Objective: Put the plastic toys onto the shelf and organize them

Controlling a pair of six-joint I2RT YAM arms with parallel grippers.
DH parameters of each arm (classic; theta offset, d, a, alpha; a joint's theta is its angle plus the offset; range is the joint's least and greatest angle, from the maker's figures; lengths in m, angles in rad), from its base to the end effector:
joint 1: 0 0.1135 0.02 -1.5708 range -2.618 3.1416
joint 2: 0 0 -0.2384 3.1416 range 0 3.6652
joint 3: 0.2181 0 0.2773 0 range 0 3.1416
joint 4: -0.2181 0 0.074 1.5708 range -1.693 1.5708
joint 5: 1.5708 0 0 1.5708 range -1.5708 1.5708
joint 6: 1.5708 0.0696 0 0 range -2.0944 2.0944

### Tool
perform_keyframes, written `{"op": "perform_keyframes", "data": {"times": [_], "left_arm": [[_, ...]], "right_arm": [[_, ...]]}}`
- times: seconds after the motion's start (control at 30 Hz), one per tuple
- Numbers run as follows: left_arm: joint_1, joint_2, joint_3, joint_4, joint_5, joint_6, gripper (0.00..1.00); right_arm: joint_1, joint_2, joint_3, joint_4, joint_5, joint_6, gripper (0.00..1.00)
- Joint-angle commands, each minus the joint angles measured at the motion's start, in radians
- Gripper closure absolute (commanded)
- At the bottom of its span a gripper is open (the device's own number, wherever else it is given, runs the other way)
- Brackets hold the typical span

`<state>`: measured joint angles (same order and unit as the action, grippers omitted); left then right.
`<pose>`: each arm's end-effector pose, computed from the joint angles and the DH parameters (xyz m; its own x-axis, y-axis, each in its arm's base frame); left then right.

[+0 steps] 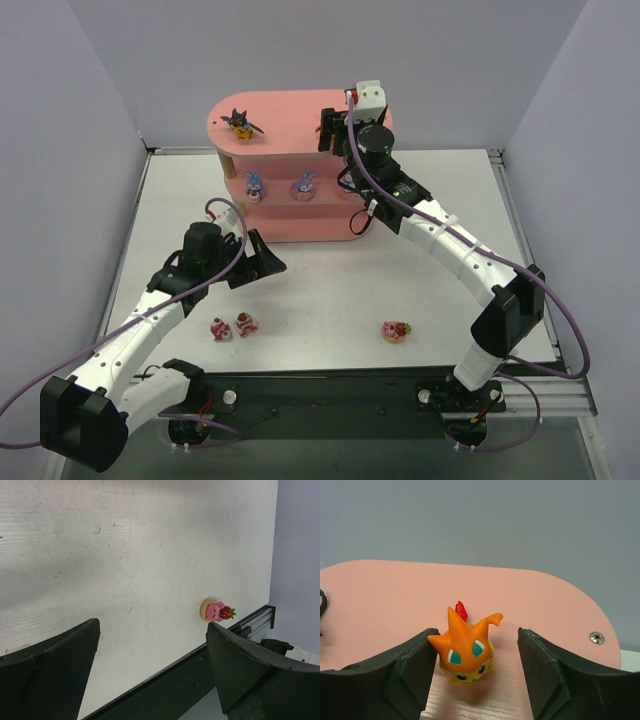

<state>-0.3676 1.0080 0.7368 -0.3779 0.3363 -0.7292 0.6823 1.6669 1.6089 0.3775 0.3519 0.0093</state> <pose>0.2540 -0.1224 0.2160 -0.8101 -0.3620 -0.4612 0.0601 0.7312 -0.6795 0.3635 0.2645 0.4388 0.2406 0.2067 -0.9483 -0.3402 0.9330 0.1171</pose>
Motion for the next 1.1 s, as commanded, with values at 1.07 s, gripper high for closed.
{"op": "perform_keyframes", "data": {"times": [1.07], "left_arm": [[-0.004, 0.003, 0.039, 0.027, -0.025, 0.011, 0.03]], "right_arm": [[0.053, 0.014, 0.023, 0.12, 0.081, -0.074, 0.5]]}}
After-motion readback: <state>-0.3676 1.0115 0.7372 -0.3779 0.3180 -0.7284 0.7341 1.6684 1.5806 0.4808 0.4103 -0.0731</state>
